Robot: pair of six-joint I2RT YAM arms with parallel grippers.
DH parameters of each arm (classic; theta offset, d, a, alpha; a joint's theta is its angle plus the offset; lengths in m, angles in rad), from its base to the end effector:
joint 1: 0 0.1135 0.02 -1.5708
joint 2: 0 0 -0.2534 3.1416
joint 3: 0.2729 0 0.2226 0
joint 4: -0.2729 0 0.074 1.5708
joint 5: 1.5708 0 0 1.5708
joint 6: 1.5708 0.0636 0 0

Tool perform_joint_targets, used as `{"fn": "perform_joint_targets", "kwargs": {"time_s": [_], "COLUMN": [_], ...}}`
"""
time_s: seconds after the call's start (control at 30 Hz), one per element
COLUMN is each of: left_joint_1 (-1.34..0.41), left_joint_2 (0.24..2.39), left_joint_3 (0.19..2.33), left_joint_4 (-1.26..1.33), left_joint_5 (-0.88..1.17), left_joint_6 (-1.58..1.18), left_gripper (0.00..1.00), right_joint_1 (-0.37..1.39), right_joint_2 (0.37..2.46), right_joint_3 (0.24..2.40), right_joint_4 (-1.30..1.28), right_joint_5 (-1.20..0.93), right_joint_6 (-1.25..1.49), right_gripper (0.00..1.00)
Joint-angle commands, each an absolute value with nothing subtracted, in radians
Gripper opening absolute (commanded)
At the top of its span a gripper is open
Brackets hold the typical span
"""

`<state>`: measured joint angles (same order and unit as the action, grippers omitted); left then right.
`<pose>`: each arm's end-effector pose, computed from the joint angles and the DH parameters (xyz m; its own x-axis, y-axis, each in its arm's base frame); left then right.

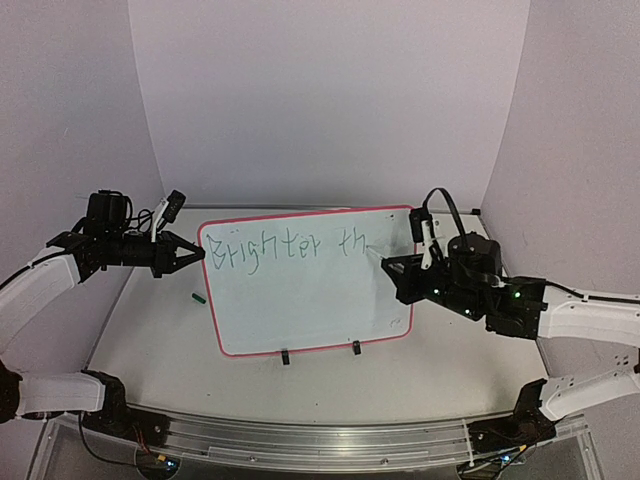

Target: Write a sentence on the whiteboard

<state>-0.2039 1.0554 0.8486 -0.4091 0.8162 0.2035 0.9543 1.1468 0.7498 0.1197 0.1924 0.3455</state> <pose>0.1994 -0.0885 0.2808 -0.4083 0.2258 -0.8845 0.8205 0.5154 -0.2472 0.1648 0.2115 0.2796 -0.3841 0.0329 -0.9227 -0.5999 0.7508 0.2765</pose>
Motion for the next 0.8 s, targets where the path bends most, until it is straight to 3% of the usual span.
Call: {"fn": "perform_joint_targets", "kwargs": {"time_s": [0.0,0.77], "left_joint_1": [-0.222,-0.227], "left_joint_2": [1.084,1.087], "left_joint_3": [0.846,0.847], "left_joint_4": [-0.469,-0.470], "left_joint_5": [0.792,0.790], "left_joint_6": [0.236,0.237], "left_gripper": [0.00,0.00], "right_joint_1": [0.951,0.886], "right_joint_2": [1.074,1.136], "right_joint_3": [0.749,0.786], "right_joint_4": [0.134,0.141], "right_joint_5": [0.217,0.202], "right_joint_6": [0.327,0.282], "right_gripper": [0.00,0.00]}}
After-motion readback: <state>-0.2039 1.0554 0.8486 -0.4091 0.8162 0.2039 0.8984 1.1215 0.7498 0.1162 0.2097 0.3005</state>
